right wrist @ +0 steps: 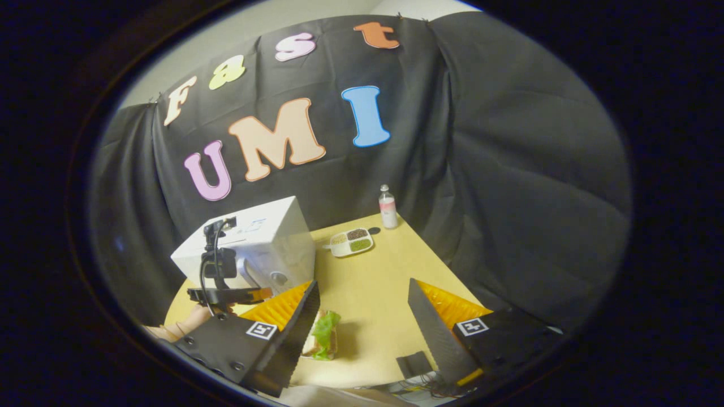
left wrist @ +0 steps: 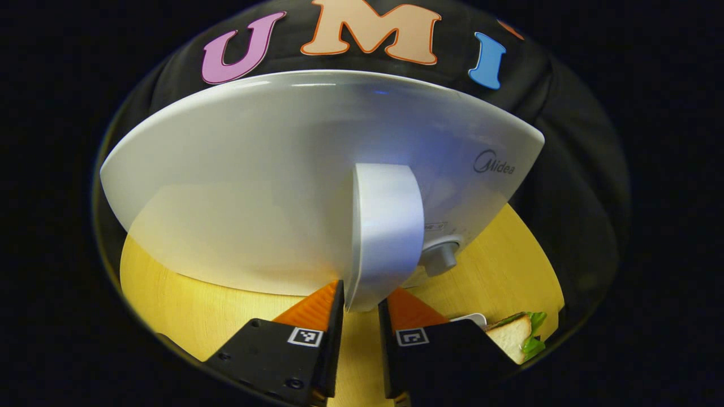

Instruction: Open the microwave oven with the left hand, put the food in, and close the microwave oven.

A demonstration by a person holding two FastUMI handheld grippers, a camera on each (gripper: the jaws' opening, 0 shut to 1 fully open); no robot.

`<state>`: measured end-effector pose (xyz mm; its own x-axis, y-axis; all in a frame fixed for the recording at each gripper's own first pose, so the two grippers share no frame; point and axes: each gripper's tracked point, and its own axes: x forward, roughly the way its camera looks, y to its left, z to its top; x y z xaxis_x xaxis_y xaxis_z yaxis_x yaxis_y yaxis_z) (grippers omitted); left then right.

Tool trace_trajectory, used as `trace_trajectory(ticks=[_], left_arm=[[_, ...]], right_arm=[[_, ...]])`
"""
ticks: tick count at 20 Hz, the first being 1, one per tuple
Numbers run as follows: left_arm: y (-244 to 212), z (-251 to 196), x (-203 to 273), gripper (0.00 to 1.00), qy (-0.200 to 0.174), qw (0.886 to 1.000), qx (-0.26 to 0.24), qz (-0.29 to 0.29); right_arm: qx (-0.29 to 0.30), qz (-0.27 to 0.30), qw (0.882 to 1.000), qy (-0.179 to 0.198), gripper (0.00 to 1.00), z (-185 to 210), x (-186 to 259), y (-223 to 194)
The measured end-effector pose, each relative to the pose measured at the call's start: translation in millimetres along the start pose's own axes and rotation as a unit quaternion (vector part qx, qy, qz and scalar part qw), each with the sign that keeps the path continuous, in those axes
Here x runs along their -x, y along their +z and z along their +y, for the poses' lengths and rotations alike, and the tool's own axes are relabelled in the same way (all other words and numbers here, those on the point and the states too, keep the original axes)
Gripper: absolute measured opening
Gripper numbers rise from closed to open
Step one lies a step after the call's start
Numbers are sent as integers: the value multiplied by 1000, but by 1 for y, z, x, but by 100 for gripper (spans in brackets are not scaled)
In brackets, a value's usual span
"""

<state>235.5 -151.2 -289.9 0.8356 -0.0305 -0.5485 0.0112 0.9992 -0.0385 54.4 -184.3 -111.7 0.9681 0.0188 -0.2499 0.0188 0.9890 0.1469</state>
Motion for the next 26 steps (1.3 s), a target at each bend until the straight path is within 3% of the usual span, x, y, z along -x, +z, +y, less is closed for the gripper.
trace_trajectory(ticks=[7,12,13,26], left_arm=[[-1,0,-2,33,-3,1000,6,3],[-4,1,0,16,14,1000,-3,10],[-4,1,0,14,14,1000,4,8],[-12,2,13,8,49,998,33,-23]], right_arm=[[7,9,1000,16,92,4,-1,-5],[21,19,999,19,92,5,2,-15],[22,20,999,18,99,4,2,-16],[47,39,998,3,99,-5,21,-32]])
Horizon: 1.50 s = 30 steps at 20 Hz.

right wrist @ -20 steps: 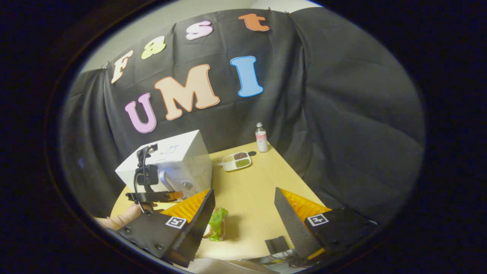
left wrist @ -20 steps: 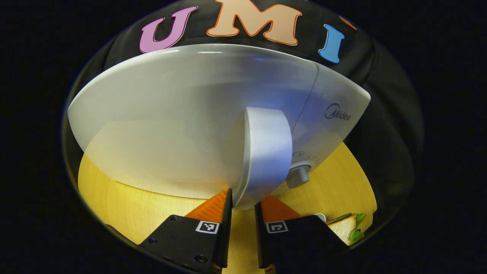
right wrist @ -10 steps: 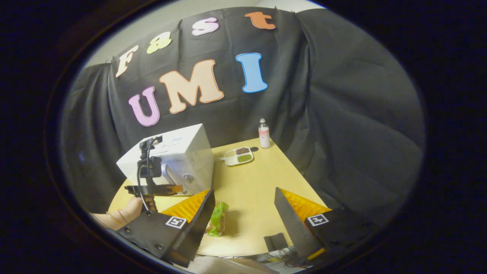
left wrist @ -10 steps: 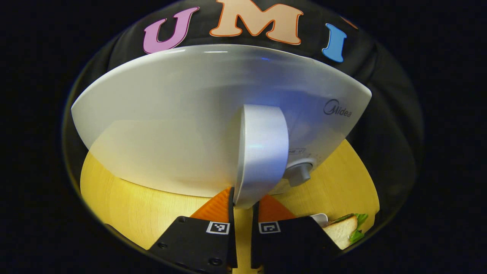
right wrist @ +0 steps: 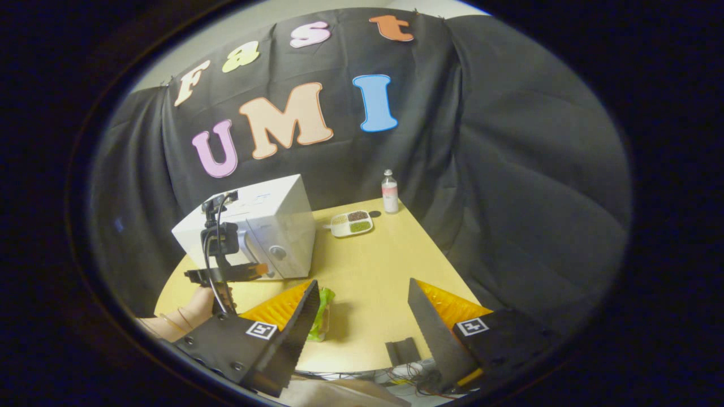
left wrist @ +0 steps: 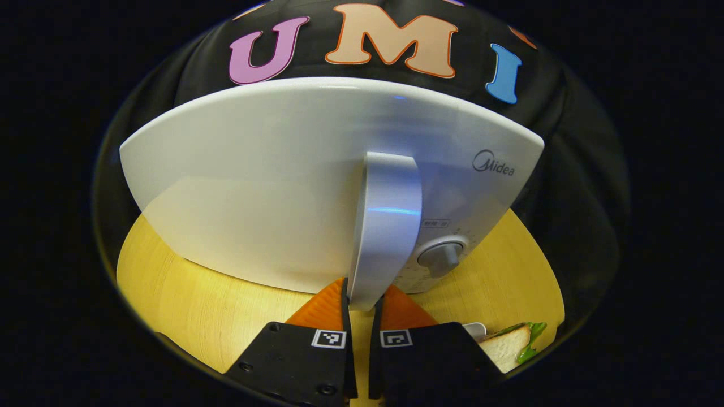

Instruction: Open the microwave oven with the left hand, put the food in, and close the microwave oven.

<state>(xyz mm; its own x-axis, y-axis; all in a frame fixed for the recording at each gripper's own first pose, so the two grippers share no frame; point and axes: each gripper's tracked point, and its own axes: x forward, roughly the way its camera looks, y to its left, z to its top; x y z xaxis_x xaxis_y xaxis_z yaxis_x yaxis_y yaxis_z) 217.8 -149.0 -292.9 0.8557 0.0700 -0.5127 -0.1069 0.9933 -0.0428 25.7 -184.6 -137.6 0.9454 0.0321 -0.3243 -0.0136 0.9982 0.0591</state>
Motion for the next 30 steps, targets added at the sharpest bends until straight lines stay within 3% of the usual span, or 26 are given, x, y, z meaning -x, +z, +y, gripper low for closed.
trace_trajectory(ticks=[3,9,13,15,16,17,18,20,24,30], left_arm=[[-23,8,31,7,-14,1000,-18,-11],[-56,28,75,13,-21,999,-32,-2],[-62,38,91,25,-26,1000,15,-4],[-57,51,102,38,-26,999,36,-11],[-54,58,107,58,-25,999,41,-16],[-52,66,110,66,-22,999,44,-19],[-51,69,115,91,-27,998,46,-19],[-58,76,126,100,-33,998,44,-13],[-74,104,159,100,-24,999,25,-9],[-101,170,216,100,4,999,42,-5]], right_arm=[[10,11,1000,-2,99,0,4,-5],[18,30,998,47,99,29,-6,-8],[29,37,997,67,99,49,-8,-9],[35,37,996,66,99,56,-7,-12],[41,40,996,63,99,57,-9,-16],[44,44,996,60,99,59,-8,-20],[46,47,996,57,99,61,-6,-23],[45,52,996,51,99,67,0,-26],[42,53,997,37,99,81,15,-31],[33,56,997,29,99,108,42,-51]])
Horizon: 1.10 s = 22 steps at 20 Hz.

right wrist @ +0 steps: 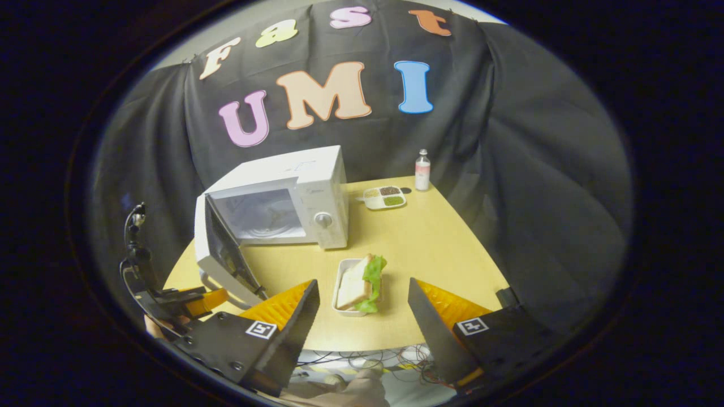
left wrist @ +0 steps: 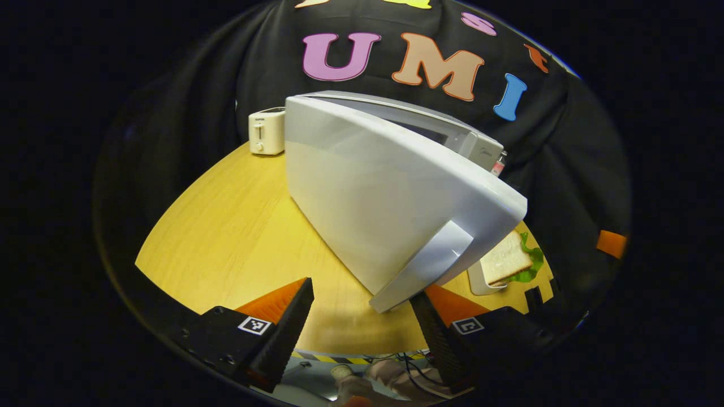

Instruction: Open the microwave oven with the left hand, put the food in, and close the microwave oven.

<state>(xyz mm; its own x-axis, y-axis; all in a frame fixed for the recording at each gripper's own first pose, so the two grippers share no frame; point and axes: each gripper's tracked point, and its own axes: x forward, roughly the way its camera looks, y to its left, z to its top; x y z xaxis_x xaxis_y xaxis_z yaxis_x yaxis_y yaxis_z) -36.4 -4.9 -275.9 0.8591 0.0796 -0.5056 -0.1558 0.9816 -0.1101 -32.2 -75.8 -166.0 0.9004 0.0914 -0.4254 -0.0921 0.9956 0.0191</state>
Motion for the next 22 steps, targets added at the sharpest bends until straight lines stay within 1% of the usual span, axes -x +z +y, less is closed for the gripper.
trace_trajectory(ticks=[2,5,7,10,13,15,18,22], left_arm=[[-5,29,18,100,17,1000,5,-3],[-10,73,40,96,45,999,15,-8],[-11,102,54,96,62,998,22,-14],[-14,147,70,96,93,995,32,-22],[-15,184,86,96,124,991,51,-29],[-13,202,100,96,141,987,63,-39],[-2,216,122,96,163,983,65,-60],[24,213,145,95,195,973,57,-106]], right_arm=[[1,3,1000,2,99,10,6,-7],[7,4,1000,0,99,24,15,-17],[6,2,1000,4,99,36,20,-22],[0,1,1000,6,99,48,26,-27],[-2,4,1000,0,99,53,27,-36],[-7,8,1000,-5,99,53,26,-38],[-7,19,1000,-17,99,45,17,-41],[-2,53,998,-29,99,25,-5,-44]])
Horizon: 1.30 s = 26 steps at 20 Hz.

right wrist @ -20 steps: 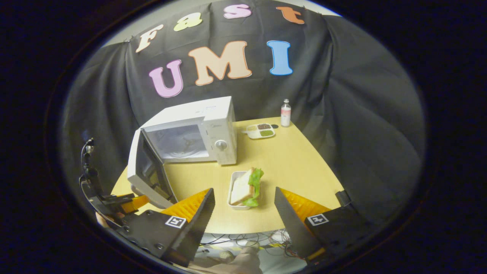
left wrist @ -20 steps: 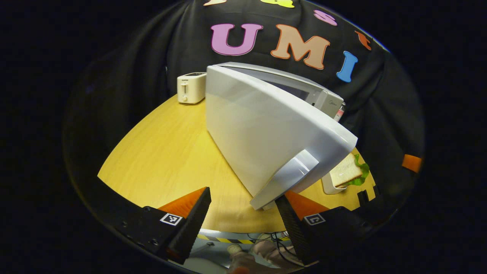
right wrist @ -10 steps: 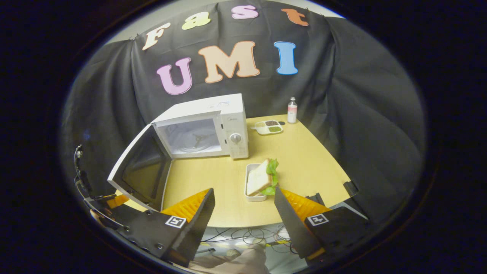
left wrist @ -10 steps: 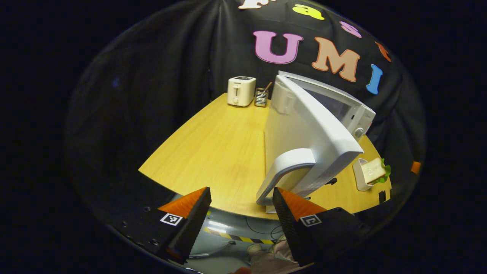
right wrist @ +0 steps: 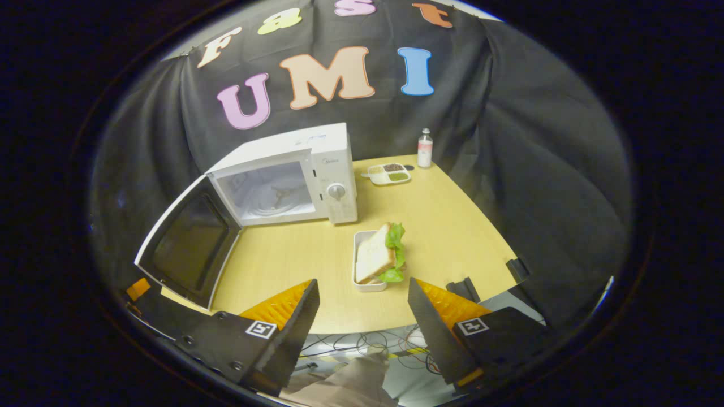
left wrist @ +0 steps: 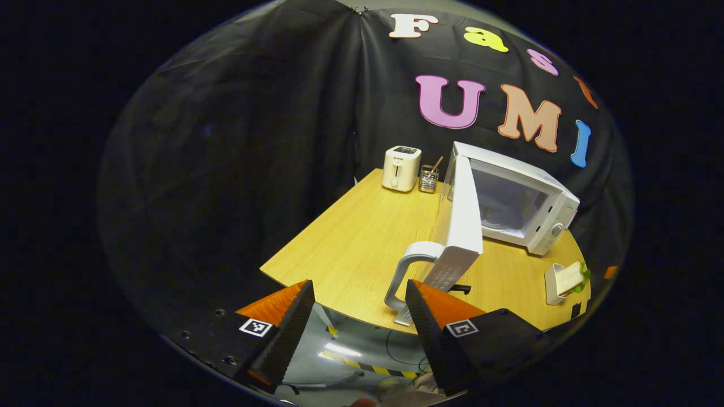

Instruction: Open the microwave oven with the left hand, put the food in, and close the microwave oven.

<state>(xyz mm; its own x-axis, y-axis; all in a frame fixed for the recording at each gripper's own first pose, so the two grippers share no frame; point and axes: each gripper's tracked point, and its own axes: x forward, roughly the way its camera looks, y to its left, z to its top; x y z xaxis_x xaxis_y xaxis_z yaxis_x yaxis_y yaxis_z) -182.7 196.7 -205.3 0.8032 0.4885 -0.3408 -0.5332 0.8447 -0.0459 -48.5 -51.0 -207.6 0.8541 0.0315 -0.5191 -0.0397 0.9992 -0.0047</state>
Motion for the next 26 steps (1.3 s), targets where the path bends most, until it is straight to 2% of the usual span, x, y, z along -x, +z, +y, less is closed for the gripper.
trace_trajectory(ticks=[3,5,6,7,10,12,13,15,16,19,20,21,23,25,26], left_arm=[[30,-11,19,96,13,999,5,-49],[46,-20,30,95,24,997,15,-72],[53,-27,34,95,26,996,21,-80],[61,-36,37,95,26,995,26,-87],[76,-55,37,95,34,994,39,-101],[85,-65,35,95,42,992,41,-110],[87,-70,33,99,47,992,40,-108],[91,-77,27,95,60,992,38,-105],[95,-82,26,95,64,992,38,-105],[105,-97,22,95,70,991,43,-110],[106,-101,20,95,73,990,41,-112],[109,-105,19,91,75,990,38,-112],[112,-116,17,95,80,990,33,-112],[115,-128,12,95,80,990,36,-114],[116,-133,9,92,78,989,38,-115]], right_arm=[[15,23,1000,-6,99,-15,-25,-1],[15,45,999,7,99,-17,-46,-4],[14,58,998,19,94,-17,-57,-6],[11,73,997,29,94,-17,-69,-9],[-6,113,992,53,93,-19,-103,-12],[5,145,988,48,92,-29,-123,-18],[12,159,986,45,92,-33,-132,-20],[13,186,981,50,93,-35,-148,-28],[11,196,979,57,99,-34,-155,-30],[1,227,971,73,98,-34,-168,-37],[-2,236,969,78,89,-35,-171,-39],[-5,244,966,81,89,-38,-173,-41],[-32,262,959,103,90,-31,-177,-46],[-55,277,952,116,72,-30,-181,-49],[-77,292,945,129,70,-25,-180,-50]])
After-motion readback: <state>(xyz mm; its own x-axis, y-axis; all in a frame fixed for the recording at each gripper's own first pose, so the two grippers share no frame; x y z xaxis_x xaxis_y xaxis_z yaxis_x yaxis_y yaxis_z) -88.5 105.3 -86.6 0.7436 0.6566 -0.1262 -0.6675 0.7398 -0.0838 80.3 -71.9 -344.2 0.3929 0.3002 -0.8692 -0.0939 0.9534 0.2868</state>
